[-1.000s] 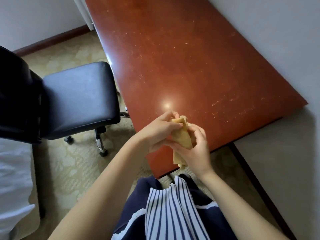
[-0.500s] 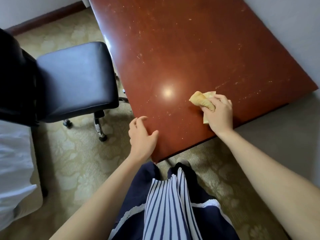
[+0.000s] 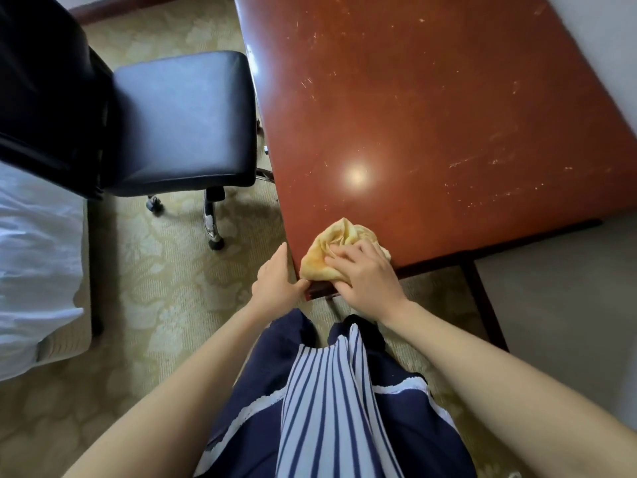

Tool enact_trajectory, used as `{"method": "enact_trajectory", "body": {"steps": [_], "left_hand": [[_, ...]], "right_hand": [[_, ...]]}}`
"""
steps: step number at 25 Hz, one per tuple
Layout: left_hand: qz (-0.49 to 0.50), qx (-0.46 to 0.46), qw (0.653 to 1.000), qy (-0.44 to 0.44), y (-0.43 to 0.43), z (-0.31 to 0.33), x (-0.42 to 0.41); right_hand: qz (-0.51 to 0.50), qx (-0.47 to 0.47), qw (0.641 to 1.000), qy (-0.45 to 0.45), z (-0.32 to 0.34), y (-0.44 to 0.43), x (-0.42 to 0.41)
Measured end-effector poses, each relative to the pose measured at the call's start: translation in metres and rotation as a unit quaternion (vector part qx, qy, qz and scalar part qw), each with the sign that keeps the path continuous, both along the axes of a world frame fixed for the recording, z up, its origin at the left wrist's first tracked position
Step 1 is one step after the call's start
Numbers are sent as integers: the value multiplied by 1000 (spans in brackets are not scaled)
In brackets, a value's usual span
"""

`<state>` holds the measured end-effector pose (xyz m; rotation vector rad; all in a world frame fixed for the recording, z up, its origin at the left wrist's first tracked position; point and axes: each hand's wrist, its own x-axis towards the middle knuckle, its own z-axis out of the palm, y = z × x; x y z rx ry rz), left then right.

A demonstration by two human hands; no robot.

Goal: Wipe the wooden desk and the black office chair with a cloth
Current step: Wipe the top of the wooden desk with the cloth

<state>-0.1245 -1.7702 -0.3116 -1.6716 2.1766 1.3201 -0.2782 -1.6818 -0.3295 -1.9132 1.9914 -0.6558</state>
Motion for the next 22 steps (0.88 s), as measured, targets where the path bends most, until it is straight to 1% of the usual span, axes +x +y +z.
{"method": "enact_trajectory", "body": {"steps": [2,4,6,9,11,13,15,17,19,22], "left_hand": [[-37,-10,999,-15,-3,0,-2],[-61,-33,997,-46,-4,0,-4],[-67,-50,994,-65,-2,-1,-3],[-65,-58,994,-62,1,-2,-1],[-70,-60,993,-77,1,-3,2],[-79,-57,989,-111,1,-5,2],[-86,-56,986,-135,2,-5,2],[-92,-57,984,-144,-1,-3,1],[-99,-57,982,-151,-3,-3,3],[-121,-64,977,-162,-5,-5,7]], "right_hand": [[52,5,998,26,0,22,-22],[51,19,997,51,1,38,-54],[8,33,997,69,4,43,-88],[-100,57,992,53,9,26,-125],[-164,56,984,43,8,1,-131],[-217,47,974,36,4,-34,-128],[-234,65,969,43,-1,-72,-115],[-187,96,976,54,-4,-100,-91],[-98,110,988,47,-6,-113,-60],[15,88,996,32,-10,-101,-26]]}}
